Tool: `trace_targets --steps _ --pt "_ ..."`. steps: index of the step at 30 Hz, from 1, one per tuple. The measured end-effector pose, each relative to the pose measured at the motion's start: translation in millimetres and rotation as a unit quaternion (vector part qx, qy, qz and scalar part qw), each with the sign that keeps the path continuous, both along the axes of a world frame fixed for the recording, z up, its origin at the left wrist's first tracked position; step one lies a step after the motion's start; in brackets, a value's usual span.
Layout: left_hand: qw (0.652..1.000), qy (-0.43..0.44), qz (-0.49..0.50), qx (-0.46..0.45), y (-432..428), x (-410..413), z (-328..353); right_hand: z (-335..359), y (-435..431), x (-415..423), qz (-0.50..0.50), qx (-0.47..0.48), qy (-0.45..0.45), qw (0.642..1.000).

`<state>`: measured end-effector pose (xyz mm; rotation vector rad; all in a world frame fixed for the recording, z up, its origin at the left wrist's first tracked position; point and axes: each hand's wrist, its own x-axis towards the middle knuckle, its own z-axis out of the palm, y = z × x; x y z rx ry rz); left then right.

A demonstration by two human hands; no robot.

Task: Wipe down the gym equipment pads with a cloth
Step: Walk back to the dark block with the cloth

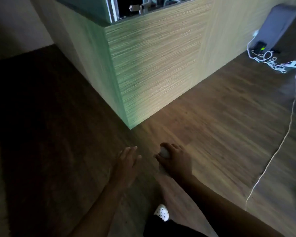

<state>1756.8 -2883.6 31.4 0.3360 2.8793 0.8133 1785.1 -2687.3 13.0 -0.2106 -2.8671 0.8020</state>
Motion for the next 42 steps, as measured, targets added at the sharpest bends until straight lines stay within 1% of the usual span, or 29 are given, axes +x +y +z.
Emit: trace_targets --steps 3,6,9,10,12,14,16,17,22,24,27,32,36,39,42 --pt "0.999 0.002 -0.034 -0.003 51.6 -65.6 10.8 9.6 48.1 -52.2 -0.038 0.004 -0.011 0.999" --pt "0.994 0.039 -0.095 -0.032 105.0 -127.4 14.7 15.0 94.9 -97.7 -0.081 -0.014 -0.016 0.997" --pt "0.993 -0.012 -0.111 -0.043 166.6 -183.8 17.6 20.5 141.0 -140.3 -0.131 -0.04 -0.011 0.99" --pt "0.993 -0.006 -0.109 -0.051 186.3 -203.1 13.9 22.5 157.2 -155.6 -0.151 -0.036 -0.009 0.988" --pt "0.989 0.04 -0.122 -0.07 224.6 -239.5 7.2 24.3 190.5 -187.3 -0.189 -0.035 -0.017 0.981" --pt "0.985 0.065 -0.154 -0.046 265.3 -282.4 1.8 21.7 227.5 -222.1 -0.215 -0.037 -0.029 0.975" --pt "0.98 0.066 -0.186 -0.029 310.2 -330.1 3.1 20.1 266.8 -259.7 -0.237 -0.034 -0.03 0.97" --pt "0.977 0.055 -0.202 -0.037 334.9 -354.2 7.7 20.7 288.4 -280.0 -0.25 -0.033 -0.03 0.967" --pt "0.956 0.084 -0.278 -0.05 464.7 -475.9 16.6 35.7 401.0 -375.6 -0.311 -0.018 -0.034 0.95" --pt "0.944 0.096 -0.31 -0.068 523.4 -520.7 22.0 39.8 451.9 -410.3 -0.346 -0.023 -0.016 0.938" --pt "0.926 0.084 -0.354 -0.098 618.3 -576.8 25.5 43.1 534.0 -452.5 -0.403 -0.012 -0.004 0.915" --pt "0.905 0.094 -0.407 -0.081 785.3 -648.1 15.0 39.1 687.9 -508.3 -0.467 0.004 0.033 0.884" --pt "0.896 0.108 -0.424 -0.077 930.2 -691.0 12.0 28.3 825.9 -548.4 -0.479 0.005 0.026 0.878" --pt "0.902 0.087 -0.417 -0.07 1027.6 -716.6 18.7 33.7 923.4 -576.4 -0.485 0.001 0.017 0.874" --pt "0.908 0.078 -0.41 -0.034 1118.8 -746.1 18.9 40.8 1013.5 -608.5 -0.474 -0.006 -0.001 0.88"
